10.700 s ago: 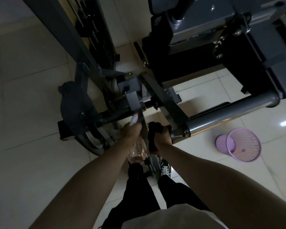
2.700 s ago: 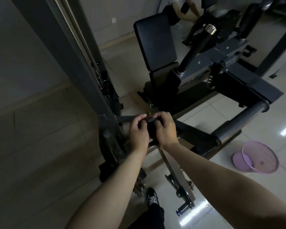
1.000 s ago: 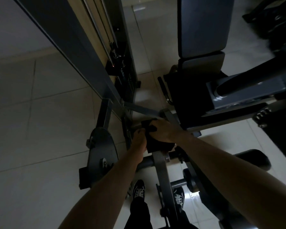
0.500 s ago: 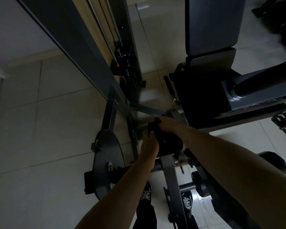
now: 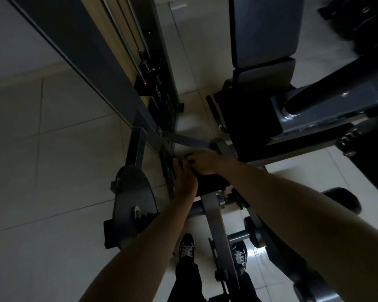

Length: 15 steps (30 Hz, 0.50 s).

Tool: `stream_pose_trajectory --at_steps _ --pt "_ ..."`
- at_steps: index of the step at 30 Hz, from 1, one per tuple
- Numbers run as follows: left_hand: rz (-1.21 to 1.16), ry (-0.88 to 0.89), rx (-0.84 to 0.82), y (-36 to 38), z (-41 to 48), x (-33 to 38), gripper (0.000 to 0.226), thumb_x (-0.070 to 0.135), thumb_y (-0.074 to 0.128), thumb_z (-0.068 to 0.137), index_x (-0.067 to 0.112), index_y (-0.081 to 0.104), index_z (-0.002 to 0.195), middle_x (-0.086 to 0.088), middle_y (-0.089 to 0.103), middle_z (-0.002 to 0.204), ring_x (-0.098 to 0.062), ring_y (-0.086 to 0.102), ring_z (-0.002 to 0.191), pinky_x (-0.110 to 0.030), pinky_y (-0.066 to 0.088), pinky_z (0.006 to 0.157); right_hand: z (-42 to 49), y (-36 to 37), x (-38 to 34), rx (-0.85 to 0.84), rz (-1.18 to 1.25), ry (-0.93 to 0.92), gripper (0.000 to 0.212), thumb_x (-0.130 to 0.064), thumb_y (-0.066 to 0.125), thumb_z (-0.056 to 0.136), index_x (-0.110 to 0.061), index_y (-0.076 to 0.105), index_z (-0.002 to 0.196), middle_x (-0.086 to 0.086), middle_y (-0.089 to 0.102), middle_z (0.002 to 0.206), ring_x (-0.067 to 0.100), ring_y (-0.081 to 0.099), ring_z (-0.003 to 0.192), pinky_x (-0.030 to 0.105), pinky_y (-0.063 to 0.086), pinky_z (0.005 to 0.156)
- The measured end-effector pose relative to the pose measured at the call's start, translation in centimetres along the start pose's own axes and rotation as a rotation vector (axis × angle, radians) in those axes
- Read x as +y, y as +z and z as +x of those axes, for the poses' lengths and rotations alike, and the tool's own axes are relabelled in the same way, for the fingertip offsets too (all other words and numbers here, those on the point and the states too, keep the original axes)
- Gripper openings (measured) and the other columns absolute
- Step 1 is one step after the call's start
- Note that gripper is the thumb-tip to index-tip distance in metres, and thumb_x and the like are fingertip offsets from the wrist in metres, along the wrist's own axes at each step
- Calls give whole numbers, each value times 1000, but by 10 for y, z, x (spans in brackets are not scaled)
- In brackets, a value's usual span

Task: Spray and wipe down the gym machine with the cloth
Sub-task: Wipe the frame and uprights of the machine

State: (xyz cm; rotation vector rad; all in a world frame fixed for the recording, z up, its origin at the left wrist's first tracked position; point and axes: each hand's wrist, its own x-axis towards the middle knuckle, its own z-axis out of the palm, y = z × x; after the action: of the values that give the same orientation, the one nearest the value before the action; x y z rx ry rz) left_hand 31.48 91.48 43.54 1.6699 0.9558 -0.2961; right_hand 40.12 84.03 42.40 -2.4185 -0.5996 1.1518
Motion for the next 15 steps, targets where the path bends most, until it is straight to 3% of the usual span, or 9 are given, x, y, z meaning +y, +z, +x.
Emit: stream_pose_trajectory --at_steps 5,9,12,15 --pt "-20 5 -123 -7 -5 -1 51 31 30 111 23 19 160 -14 34 160 -35 40 141 -44 36 113 -24 3 6 212 260 187 32 -25 46 103 -7 63 122 12 64 120 29 62 110 37 50 93" --pt "-28 1 -161 -12 -5 -6 50 27 37 109 20 29 158 -14 41 155 -33 45 137 -43 40 111 -35 3 9 232 423 373 38 -23 41 106 -1 57 133 20 60 133 34 58 122 36 46 99" --pt "-80 -7 -172 -15 -7 -8 49 24 41 108 19 32 156 -14 44 152 -33 48 135 -44 41 112 -46 20 8 433 389 296 36 -18 42 103 -6 58 133 20 61 131 35 59 119 34 45 93" --pt "-119 -8 -144 -16 -13 -11 46 19 42 107 15 37 152 -18 50 143 -36 52 127 -44 45 105 -62 52 8 688 434 74 34 -13 44 101 -8 59 131 17 58 125 33 56 117 28 40 96"
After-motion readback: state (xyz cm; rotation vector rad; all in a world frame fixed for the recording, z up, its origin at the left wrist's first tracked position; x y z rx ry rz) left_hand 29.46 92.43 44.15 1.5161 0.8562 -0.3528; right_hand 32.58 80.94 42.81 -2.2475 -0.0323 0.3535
